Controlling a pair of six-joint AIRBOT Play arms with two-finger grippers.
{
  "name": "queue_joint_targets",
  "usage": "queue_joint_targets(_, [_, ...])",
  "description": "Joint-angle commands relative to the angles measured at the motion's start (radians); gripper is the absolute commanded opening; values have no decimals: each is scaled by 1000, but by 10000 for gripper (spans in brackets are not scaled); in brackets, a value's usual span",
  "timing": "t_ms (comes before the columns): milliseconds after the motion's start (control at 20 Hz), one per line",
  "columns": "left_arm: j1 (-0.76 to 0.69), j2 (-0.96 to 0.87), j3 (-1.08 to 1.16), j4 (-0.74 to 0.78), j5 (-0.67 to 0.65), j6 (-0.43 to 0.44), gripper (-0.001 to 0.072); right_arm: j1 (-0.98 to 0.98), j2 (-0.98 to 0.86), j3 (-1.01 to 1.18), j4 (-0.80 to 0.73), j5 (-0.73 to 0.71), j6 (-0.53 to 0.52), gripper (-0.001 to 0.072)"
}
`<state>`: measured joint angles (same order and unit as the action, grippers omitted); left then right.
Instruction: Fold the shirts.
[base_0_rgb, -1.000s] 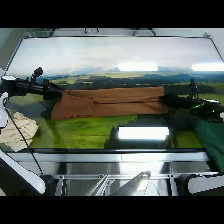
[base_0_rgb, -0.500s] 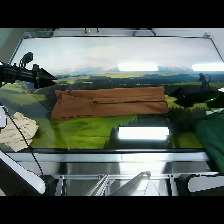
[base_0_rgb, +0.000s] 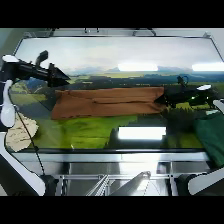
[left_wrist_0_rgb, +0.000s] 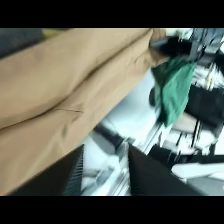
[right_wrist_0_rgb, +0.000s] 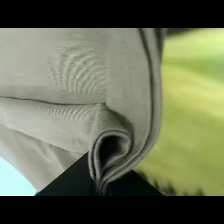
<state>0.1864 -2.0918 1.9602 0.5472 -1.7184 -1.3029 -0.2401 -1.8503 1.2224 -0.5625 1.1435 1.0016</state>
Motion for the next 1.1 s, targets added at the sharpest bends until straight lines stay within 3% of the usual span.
queue_joint_targets(0, [-138, -22, 0, 117, 20, 1, -2, 16, -11, 64, 43, 92, -7, 17])
queue_joint_targets(150, [-287, -52, 0, 237, 97, -11, -2, -29, 16, 101, 44, 172, -6, 17])
queue_joint_targets(400, [-512, -128, 0, 274, 241, -38, -1, -98, 93, 101, 43, 270, -16, 17])
queue_joint_targets(650, [-611, -138, 19, 337, 396, -124, 0, -167, 166, 102, 43, 373, -34, 17])
queue_joint_targets(800, [-638, -138, 60, 343, 439, -130, 10, -216, 220, 102, 44, 403, -38, 17])
queue_joint_targets(950, [-651, -128, 121, 196, 383, -106, 25, -236, 274, 102, 46, 425, -35, 17])
queue_joint_targets(1050, [-620, -58, 128, 6, 305, -11, 24, -220, 312, 103, 114, 428, -20, 17])
